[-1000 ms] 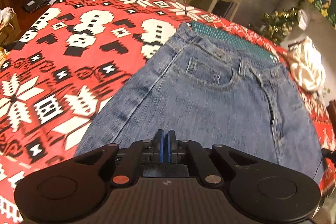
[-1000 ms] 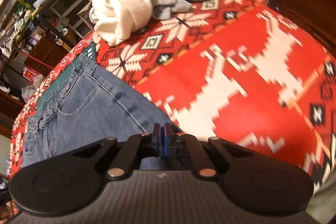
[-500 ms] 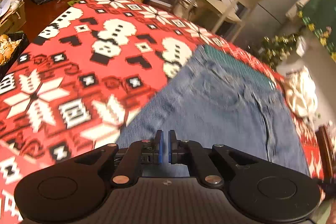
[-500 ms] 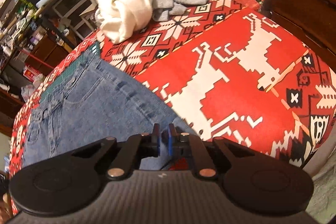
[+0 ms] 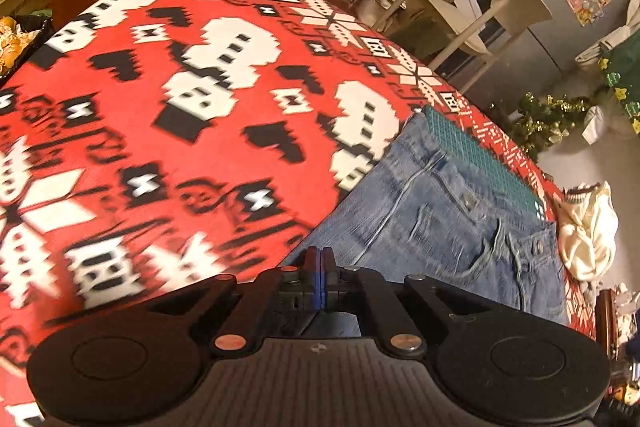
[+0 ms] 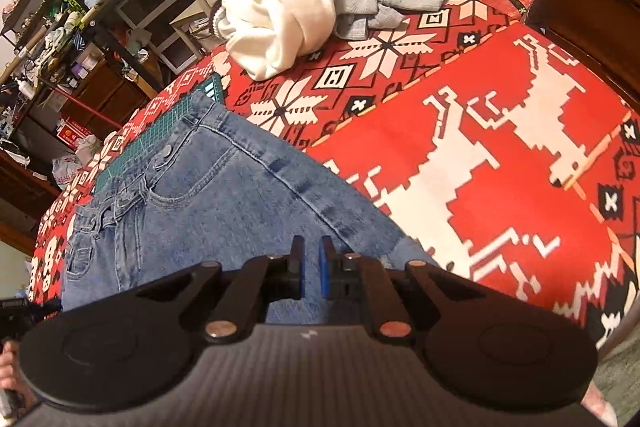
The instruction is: Fold clothes
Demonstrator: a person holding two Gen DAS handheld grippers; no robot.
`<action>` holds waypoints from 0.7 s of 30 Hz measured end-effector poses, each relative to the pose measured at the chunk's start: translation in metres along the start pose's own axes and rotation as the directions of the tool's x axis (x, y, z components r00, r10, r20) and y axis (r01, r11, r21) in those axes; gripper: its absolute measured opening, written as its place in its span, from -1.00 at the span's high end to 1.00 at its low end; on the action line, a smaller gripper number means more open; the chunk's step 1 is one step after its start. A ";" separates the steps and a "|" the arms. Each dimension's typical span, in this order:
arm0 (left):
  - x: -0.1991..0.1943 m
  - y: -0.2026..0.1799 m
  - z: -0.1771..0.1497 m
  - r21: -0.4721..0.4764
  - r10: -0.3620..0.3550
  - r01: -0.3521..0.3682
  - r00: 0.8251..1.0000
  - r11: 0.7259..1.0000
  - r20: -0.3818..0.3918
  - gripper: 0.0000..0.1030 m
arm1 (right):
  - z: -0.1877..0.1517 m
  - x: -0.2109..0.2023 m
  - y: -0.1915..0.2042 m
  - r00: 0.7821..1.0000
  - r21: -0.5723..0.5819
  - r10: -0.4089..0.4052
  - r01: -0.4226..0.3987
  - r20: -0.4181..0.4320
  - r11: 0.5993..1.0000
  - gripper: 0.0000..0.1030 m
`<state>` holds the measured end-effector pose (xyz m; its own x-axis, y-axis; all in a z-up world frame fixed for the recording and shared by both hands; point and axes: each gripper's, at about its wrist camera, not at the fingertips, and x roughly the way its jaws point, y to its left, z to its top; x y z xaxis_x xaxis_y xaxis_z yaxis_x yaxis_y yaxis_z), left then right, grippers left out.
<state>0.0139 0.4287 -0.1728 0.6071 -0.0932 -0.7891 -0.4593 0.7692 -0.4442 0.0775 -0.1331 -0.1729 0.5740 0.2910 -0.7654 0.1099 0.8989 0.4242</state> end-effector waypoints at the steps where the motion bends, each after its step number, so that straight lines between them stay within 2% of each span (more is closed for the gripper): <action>1: -0.003 0.003 -0.003 0.000 0.001 -0.001 1.000 1.000 -0.002 0.95 | 0.001 0.001 0.000 1.000 0.001 0.003 -0.003 -0.001 1.000 0.82; 11: -0.038 0.038 -0.033 -0.001 0.007 -0.007 1.000 1.000 -0.025 0.95 | 0.004 0.004 0.002 1.000 -0.032 0.000 -0.001 -0.016 0.999 0.82; 17: -0.049 0.032 -0.035 0.051 0.042 -0.040 0.999 0.998 -0.027 0.96 | 0.005 0.001 0.008 1.000 -0.067 -0.003 0.001 -0.021 0.998 0.81; 21: -0.050 0.018 -0.029 0.092 0.046 -0.045 0.999 0.995 -0.014 0.95 | 0.008 0.001 0.018 1.000 -0.119 -0.004 0.001 -0.026 0.993 0.71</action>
<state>-0.0440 0.4289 -0.1535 0.5762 -0.0664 -0.8146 -0.4243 0.8276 -0.3676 0.0866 -0.1196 -0.1620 0.5524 0.2955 -0.7795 0.0130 0.9319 0.3624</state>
